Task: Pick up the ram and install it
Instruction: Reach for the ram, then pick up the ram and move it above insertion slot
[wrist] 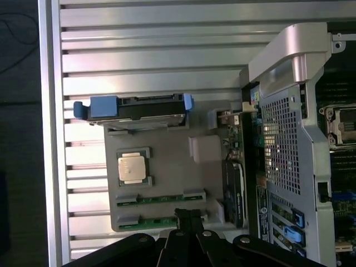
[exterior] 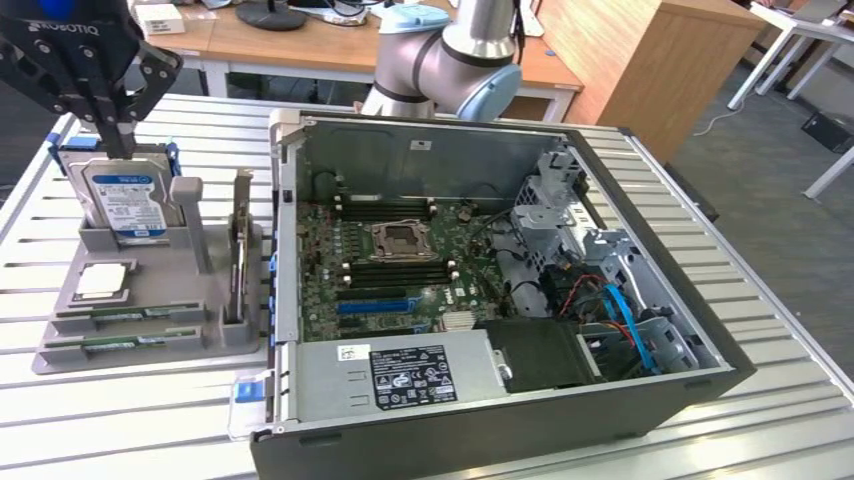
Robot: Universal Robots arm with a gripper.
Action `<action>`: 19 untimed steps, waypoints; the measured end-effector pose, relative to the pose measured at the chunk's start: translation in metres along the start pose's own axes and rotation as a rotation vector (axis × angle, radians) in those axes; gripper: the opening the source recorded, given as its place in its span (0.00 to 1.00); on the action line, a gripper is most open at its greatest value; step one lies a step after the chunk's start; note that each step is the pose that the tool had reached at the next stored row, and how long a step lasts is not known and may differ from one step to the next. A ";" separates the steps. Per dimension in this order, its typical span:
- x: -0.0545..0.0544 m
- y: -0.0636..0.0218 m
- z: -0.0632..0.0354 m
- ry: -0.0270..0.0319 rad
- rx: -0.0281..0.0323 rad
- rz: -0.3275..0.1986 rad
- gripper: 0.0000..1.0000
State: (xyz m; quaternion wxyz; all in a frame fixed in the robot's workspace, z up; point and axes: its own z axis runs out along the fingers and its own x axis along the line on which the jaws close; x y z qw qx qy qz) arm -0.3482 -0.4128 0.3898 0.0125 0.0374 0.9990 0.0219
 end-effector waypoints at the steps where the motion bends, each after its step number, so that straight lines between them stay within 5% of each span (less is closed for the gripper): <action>1: 0.000 -0.0016 -0.0001 0.0001 0.0000 0.000 0.11; 19: 0.000 -0.0060 -0.0003 0.0001 0.0001 -0.002 0.11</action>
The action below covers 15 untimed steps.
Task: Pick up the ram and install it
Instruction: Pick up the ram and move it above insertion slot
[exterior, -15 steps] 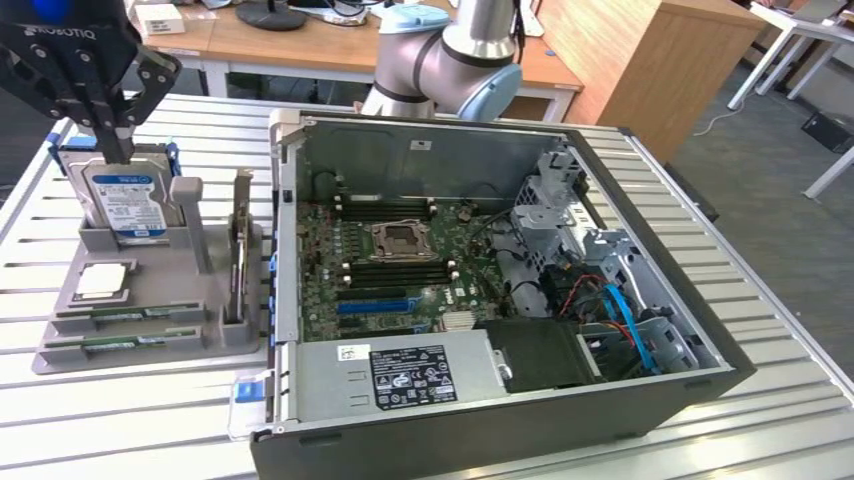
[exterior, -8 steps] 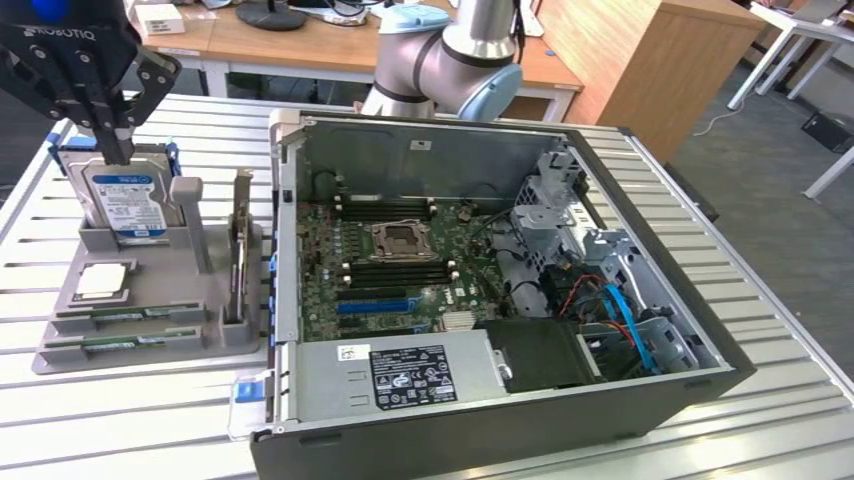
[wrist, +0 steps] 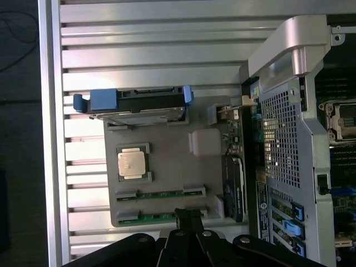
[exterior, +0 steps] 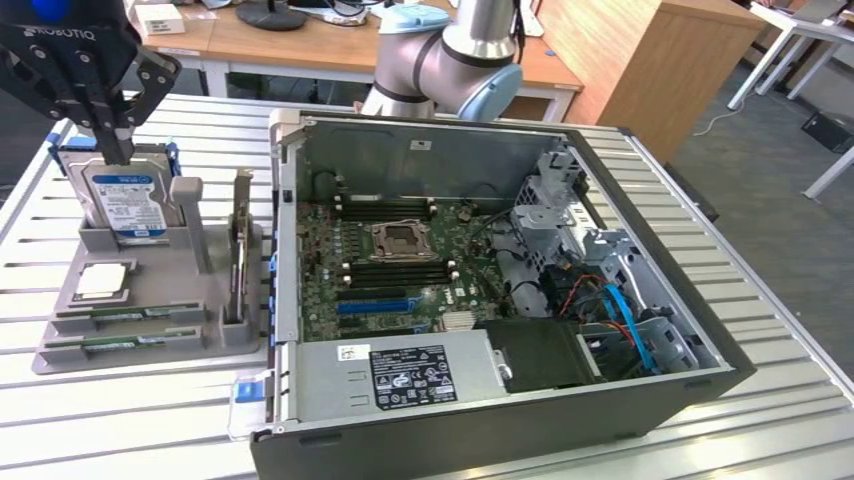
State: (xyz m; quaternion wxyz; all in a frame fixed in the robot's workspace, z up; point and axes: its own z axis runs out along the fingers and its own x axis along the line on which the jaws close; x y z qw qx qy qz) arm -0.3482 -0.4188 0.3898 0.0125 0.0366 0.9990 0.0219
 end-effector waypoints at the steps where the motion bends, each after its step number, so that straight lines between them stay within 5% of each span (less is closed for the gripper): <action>1: 0.000 0.0000 0.0000 0.0002 -0.0001 -0.003 0.11; 15: 0.000 0.0000 0.0003 0.0083 -0.0003 -0.189 0.11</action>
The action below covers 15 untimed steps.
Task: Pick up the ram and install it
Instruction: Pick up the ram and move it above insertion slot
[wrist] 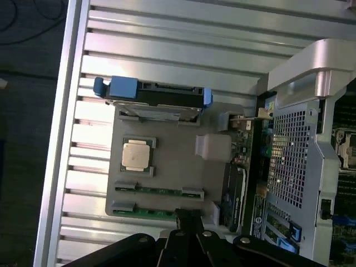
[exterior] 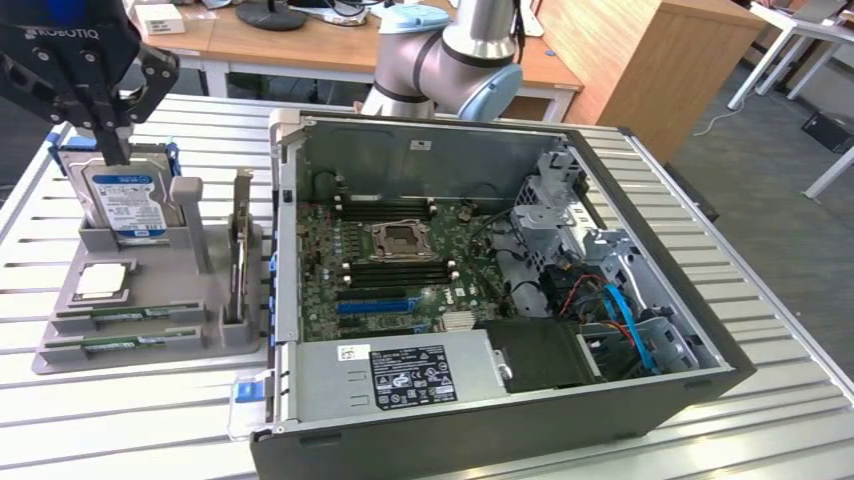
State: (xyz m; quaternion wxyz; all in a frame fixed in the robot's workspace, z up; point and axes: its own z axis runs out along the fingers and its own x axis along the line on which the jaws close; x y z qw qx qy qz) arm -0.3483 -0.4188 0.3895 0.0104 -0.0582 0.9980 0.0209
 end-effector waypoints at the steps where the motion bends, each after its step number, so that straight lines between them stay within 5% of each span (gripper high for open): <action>1: 0.000 0.0000 0.0000 0.0008 0.0000 -0.017 0.11; 15: 0.000 0.0000 0.0005 0.0111 -0.0039 -0.269 0.11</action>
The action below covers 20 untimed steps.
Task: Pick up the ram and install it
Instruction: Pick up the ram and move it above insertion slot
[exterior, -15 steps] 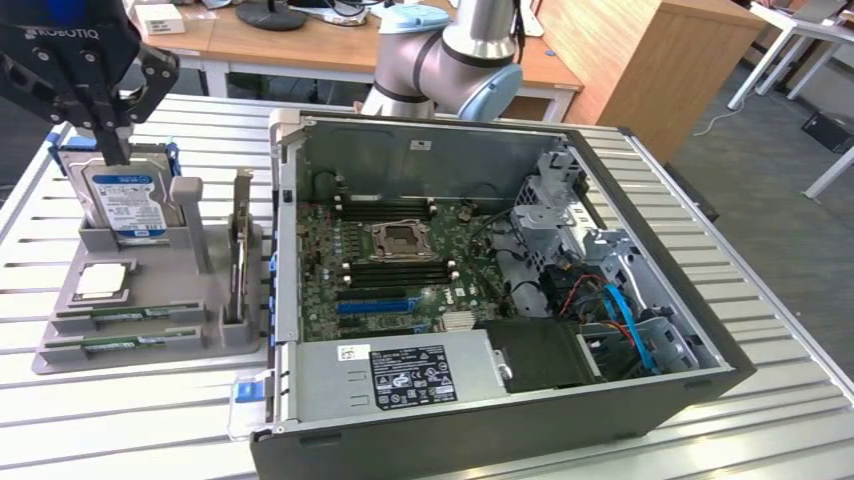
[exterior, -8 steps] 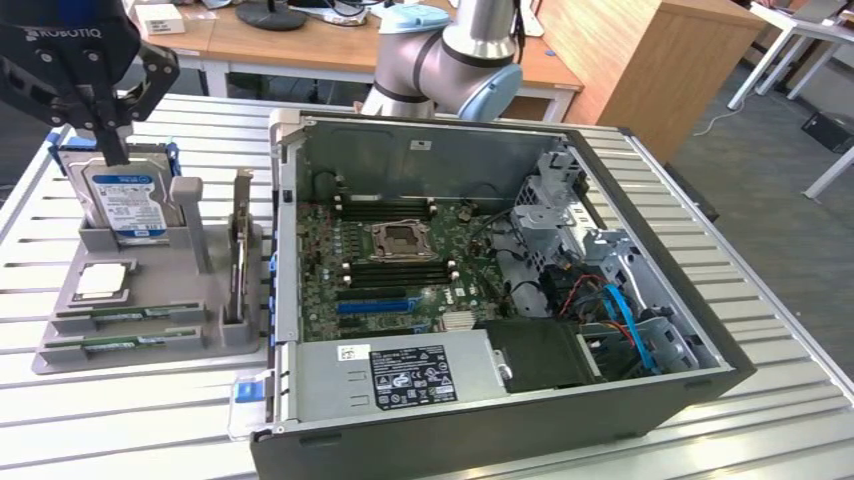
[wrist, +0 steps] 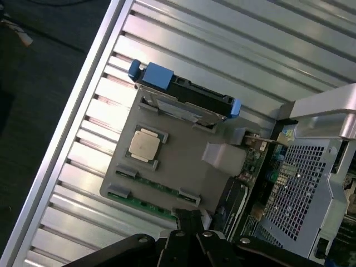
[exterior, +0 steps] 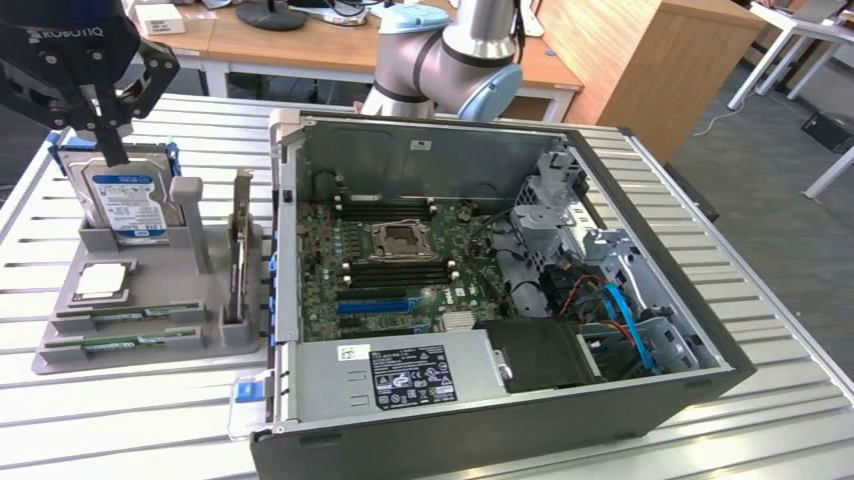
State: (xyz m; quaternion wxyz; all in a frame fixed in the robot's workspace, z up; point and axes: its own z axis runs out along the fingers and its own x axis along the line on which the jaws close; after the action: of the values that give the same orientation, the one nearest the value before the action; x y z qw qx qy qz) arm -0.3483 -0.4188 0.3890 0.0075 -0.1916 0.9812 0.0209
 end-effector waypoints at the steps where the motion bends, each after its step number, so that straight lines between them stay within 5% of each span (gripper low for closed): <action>1: 0.000 0.0000 0.0000 0.0006 -0.0004 -0.018 0.11; 20: 0.000 0.0000 0.0010 0.0139 -0.0083 -0.364 0.11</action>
State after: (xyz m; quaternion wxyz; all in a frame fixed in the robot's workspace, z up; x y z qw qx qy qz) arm -0.3483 -0.4188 0.3880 0.0035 -0.3661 0.9303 0.0219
